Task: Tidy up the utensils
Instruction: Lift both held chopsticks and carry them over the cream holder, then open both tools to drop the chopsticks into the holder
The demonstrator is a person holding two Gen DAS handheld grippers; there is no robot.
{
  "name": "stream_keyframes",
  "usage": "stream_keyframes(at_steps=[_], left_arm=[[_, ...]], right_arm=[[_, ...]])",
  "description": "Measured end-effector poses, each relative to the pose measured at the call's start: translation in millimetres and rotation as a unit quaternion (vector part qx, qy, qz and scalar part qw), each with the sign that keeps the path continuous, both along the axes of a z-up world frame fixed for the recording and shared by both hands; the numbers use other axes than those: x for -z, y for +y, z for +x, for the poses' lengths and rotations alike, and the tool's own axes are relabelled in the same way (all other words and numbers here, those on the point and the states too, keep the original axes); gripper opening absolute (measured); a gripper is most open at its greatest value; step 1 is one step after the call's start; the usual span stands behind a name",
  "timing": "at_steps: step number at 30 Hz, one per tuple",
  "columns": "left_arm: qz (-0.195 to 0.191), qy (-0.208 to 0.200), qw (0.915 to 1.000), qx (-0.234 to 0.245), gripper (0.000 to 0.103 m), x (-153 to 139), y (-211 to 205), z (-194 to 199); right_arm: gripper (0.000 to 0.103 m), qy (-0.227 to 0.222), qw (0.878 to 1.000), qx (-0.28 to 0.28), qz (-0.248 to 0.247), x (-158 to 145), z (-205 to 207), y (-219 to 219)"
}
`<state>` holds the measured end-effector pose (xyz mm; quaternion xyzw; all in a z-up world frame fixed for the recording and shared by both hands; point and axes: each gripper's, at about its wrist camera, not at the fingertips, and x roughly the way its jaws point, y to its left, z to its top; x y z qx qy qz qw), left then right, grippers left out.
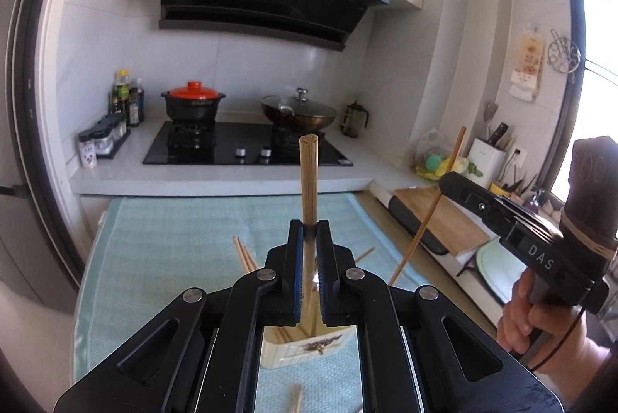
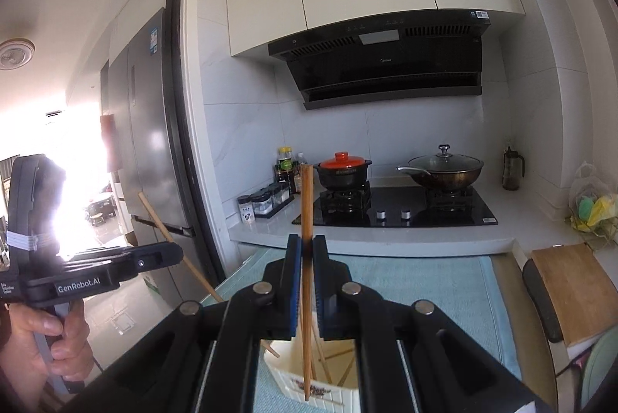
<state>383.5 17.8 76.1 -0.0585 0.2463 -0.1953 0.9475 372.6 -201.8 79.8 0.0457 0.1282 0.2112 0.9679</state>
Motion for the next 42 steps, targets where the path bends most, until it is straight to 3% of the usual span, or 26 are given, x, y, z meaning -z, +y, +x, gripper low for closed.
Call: stream_keyframes(at_steps=[3,8,14,19,25,28,35,42], left_arm=[[0.005,0.035,0.9994,0.002,0.005,25,-11,30],[0.016,0.105,0.9944,0.002,0.005,81,-24,69],[0.026,0.158,0.9870,-0.017,0.004,127,-31,93],[0.020,0.137,0.9904,-0.011,0.004,110,-25,81],[0.027,0.135,0.9904,-0.007,0.004,97,-27,87],[0.022,0.145,0.9892,-0.002,0.004,97,-26,86],[0.039,0.165,0.9855,0.003,0.004,106,-28,92],[0.054,0.181,0.9819,-0.016,0.006,121,-35,120]], right_arm=[[0.006,0.028,1.000,-0.002,-0.010,18,35,7],[0.006,0.109,0.994,-0.014,-0.024,75,81,14],[0.006,0.183,0.983,-0.003,-0.033,138,127,19],[0.006,0.172,0.984,-0.014,0.032,118,121,1],[0.006,0.102,0.994,-0.020,0.034,62,101,3],[0.006,0.090,0.995,-0.014,0.030,53,104,6],[0.006,0.087,0.996,0.001,-0.004,73,108,15],[0.006,0.188,0.981,0.002,-0.043,118,143,23]])
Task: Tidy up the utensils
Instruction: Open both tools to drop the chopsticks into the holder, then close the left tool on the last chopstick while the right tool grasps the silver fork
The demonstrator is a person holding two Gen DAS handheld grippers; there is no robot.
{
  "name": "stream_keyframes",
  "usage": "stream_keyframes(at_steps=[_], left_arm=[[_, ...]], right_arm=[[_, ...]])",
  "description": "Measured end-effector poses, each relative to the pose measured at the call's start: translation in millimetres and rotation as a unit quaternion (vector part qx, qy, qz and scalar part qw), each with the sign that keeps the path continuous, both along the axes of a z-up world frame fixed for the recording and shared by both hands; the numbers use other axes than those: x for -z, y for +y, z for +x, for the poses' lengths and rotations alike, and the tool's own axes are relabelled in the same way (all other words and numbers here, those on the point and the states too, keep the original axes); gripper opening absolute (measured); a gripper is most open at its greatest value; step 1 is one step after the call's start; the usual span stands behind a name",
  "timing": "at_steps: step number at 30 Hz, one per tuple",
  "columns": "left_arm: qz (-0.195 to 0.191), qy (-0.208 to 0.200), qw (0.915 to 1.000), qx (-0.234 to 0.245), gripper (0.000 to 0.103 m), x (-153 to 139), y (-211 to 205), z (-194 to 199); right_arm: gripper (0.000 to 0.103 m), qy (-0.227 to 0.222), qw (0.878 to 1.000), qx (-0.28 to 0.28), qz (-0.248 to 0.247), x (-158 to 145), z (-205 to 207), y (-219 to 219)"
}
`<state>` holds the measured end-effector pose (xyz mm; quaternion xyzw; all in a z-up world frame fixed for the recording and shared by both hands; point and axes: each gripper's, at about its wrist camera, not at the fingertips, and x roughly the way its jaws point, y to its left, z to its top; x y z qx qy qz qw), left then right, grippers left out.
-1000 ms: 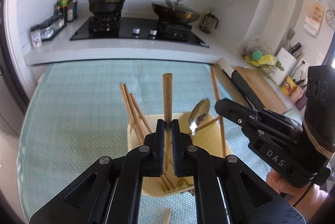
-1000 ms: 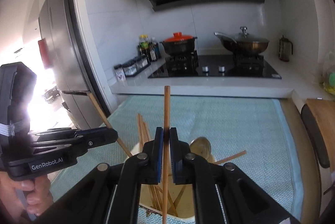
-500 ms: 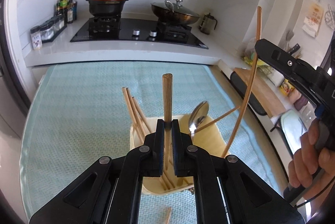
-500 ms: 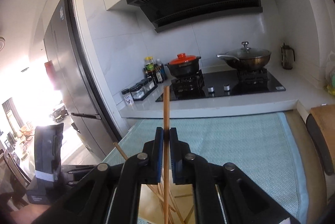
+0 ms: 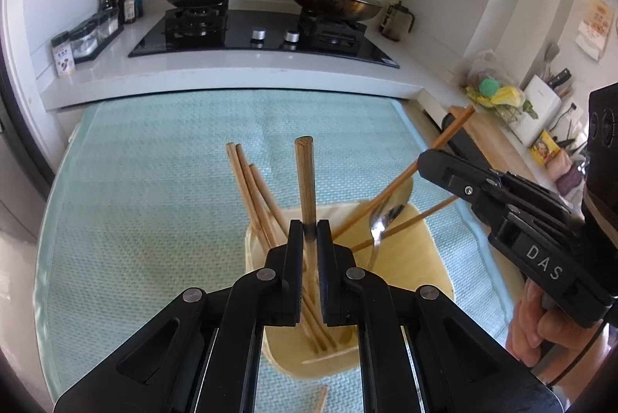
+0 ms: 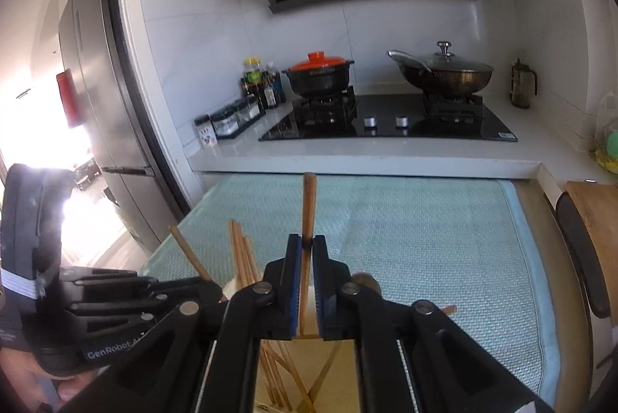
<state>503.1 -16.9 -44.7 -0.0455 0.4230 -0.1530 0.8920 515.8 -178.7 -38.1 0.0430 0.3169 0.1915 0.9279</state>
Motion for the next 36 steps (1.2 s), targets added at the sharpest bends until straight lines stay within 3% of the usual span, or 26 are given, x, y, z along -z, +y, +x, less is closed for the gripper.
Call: stream_keyframes(at_steps=[1,2,3,4,5,6,7,9,13,18,23,26,29,31,36], left_arm=[[0.006,0.001,1.0000,-0.006,0.013,0,-1,4],[0.007,0.001,0.9999,-0.014,0.033,-2,1,7],[0.004,-0.002,0.9997,-0.023,0.044,-4,3,9],[-0.001,-0.008,0.9994,-0.034,0.062,-8,7,7],[-0.008,-0.015,0.9990,-0.042,0.073,-12,12,4],[-0.016,-0.020,0.9986,-0.045,0.077,-17,16,0],[-0.023,-0.024,0.9984,-0.045,0.081,-21,21,-6],[-0.022,-0.029,0.9986,-0.039,0.085,-29,28,-20],[0.026,-0.047,0.9983,-0.021,0.099,-40,40,-75],[0.072,-0.040,0.9966,-0.008,0.101,-16,64,-166],[0.086,0.002,0.9958,-0.032,0.101,47,84,-238],[0.073,0.021,0.9962,-0.042,0.101,76,86,-270],[0.054,0.026,0.9965,-0.058,0.101,91,88,-292],[0.041,0.028,0.9965,-0.067,0.101,97,89,-301],[0.035,0.023,0.9959,-0.080,0.101,100,94,-314]], right_arm=[[0.006,0.011,1.000,0.007,0.000,3,5,-2],[0.007,0.021,1.000,0.012,0.003,5,10,-4],[0.009,0.034,0.999,0.017,0.004,5,16,-6],[0.020,0.046,0.999,0.023,0.002,5,20,-9],[0.029,0.049,0.998,0.031,0.004,3,21,-12],[0.051,0.046,0.998,0.037,0.010,-3,19,-17],[0.058,0.037,0.998,0.040,0.016,-10,15,-21],[0.058,0.022,0.999,0.041,0.021,-25,0,-30],[0.060,-0.008,0.999,0.035,0.015,-50,-50,-45],[0.067,-0.023,0.999,0.012,-0.024,-37,-145,-66],[0.067,0.027,0.997,0.028,-0.064,44,-234,-80],[0.067,0.082,0.995,0.044,-0.044,97,-273,-84],[0.065,0.112,0.991,0.069,-0.018,132,-302,-84],[0.057,0.132,0.988,0.075,0.009,146,-311,-82],[0.050,0.153,0.985,0.061,0.044,163,-298,-65]])
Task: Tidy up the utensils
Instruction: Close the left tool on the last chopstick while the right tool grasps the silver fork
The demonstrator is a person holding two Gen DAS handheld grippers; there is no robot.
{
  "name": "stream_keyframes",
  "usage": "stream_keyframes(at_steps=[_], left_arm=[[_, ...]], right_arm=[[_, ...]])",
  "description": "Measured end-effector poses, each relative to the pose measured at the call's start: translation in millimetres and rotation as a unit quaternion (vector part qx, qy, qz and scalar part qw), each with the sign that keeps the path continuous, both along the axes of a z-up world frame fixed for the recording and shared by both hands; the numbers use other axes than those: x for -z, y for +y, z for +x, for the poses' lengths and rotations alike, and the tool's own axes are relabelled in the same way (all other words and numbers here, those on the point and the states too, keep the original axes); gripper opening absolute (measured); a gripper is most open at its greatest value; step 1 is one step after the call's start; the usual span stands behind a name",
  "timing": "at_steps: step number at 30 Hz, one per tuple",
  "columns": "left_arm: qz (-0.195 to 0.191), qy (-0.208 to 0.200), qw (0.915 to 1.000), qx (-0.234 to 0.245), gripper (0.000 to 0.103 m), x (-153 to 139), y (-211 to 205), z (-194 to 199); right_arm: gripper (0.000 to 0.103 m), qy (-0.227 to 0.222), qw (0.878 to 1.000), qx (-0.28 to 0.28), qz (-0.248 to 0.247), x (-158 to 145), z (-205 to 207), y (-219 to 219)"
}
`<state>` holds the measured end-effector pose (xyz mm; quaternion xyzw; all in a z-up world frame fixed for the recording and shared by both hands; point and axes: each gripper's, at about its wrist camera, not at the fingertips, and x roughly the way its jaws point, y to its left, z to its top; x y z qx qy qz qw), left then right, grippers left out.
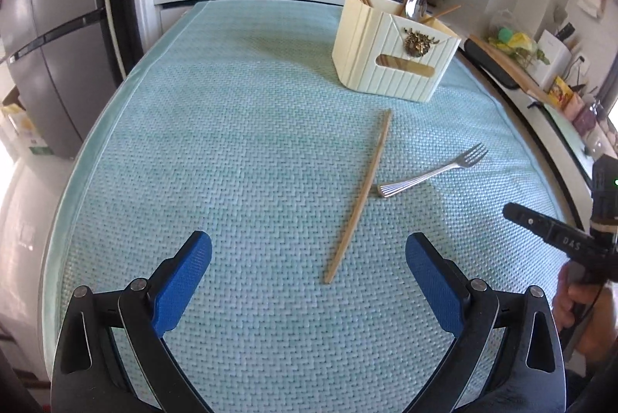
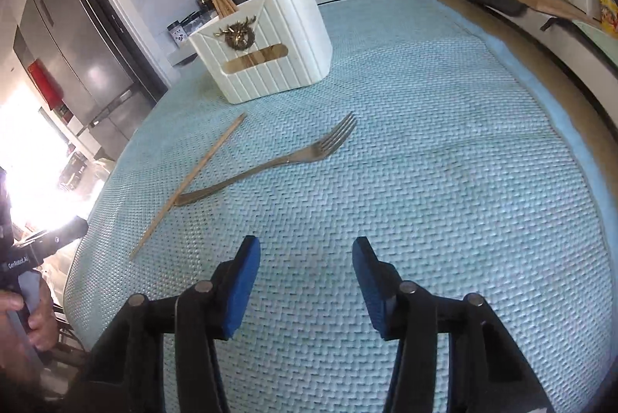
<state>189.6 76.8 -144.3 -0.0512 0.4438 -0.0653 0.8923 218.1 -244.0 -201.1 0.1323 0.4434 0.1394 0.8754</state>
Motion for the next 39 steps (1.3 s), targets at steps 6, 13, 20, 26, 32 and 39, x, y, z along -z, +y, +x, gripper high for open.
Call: stream_keyframes(at_steps=[6,13,20,26,32,39], left_arm=[[-0.003,-0.005,0.9998,-0.017,0.101,1,9,-12],[-0.030,0.017,0.9988,-0.034,0.101,14,18,-9],[-0.037,0.018,0.9982,-0.043,0.101,19,16,-4],[-0.043,0.028,0.9979,-0.038,0.100,27,9,8],[-0.025,0.014,0.9990,-0.035,0.100,19,11,9],[-0.031,0.029,0.9989,-0.021,0.100,27,14,28]], right_arm=[[0.029,0.039,0.998,0.034,0.019,18,54,2],[0.013,0.036,0.998,0.056,0.023,21,124,-3],[0.041,0.030,0.997,0.054,0.042,7,133,7],[0.044,0.038,0.999,0.020,-0.025,11,113,68],[0.044,-0.001,0.987,-0.020,-0.157,11,115,109],[0.043,-0.021,0.977,-0.090,-0.191,13,70,73]])
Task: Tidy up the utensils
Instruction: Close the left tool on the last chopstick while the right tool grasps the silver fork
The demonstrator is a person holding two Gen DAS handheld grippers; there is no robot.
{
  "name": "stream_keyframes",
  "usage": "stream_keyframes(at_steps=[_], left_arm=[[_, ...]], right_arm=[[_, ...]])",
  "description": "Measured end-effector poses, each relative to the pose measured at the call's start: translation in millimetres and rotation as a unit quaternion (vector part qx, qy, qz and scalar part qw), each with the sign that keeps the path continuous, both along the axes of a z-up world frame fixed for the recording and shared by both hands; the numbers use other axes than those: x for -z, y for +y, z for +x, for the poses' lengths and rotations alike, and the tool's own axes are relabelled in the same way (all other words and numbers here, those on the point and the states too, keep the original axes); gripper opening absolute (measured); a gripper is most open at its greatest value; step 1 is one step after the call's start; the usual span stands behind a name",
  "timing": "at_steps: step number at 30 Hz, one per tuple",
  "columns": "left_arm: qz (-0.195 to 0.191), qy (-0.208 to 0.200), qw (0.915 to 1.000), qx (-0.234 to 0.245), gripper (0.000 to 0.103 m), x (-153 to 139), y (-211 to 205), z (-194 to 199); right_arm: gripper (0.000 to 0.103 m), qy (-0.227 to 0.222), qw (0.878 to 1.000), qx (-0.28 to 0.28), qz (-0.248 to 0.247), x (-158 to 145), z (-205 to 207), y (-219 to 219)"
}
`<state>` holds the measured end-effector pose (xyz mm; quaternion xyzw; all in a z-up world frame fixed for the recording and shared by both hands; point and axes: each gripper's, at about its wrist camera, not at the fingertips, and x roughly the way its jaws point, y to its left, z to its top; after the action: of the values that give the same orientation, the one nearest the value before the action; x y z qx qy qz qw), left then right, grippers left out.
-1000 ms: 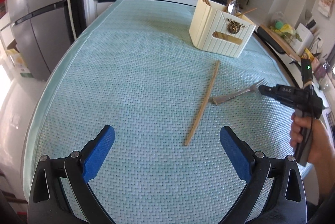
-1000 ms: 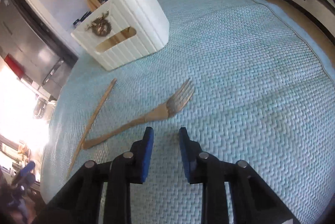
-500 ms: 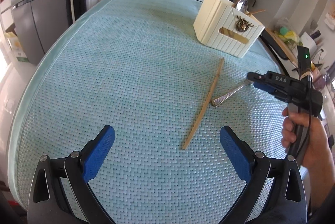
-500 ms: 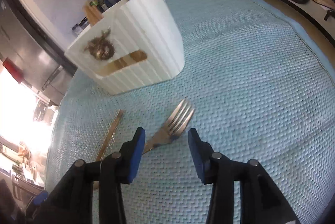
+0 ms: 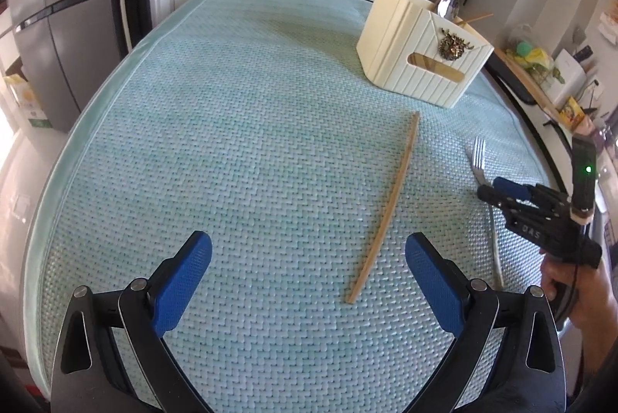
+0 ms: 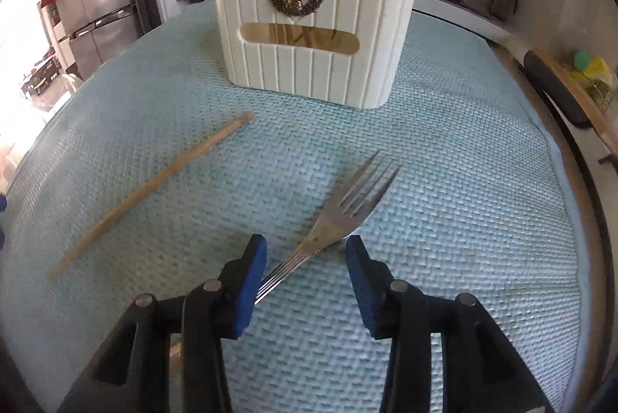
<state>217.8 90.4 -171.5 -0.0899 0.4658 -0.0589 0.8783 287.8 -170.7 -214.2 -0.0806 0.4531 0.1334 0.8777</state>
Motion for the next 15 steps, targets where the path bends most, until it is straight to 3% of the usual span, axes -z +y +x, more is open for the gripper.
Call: stream_keyframes(at_steps=[7,15], left_arm=[[0.052,0.016,0.9946,0.089,0.100,10,-52,49],[0.137,0.034,0.9738,0.179,0.096,26,-104,100]], right_arm=[[0.044,0.008,0.993,0.061,0.097,-16,-24,-73],[0.044,0.039,0.998,-0.023,0.034,-3,-26,-55]])
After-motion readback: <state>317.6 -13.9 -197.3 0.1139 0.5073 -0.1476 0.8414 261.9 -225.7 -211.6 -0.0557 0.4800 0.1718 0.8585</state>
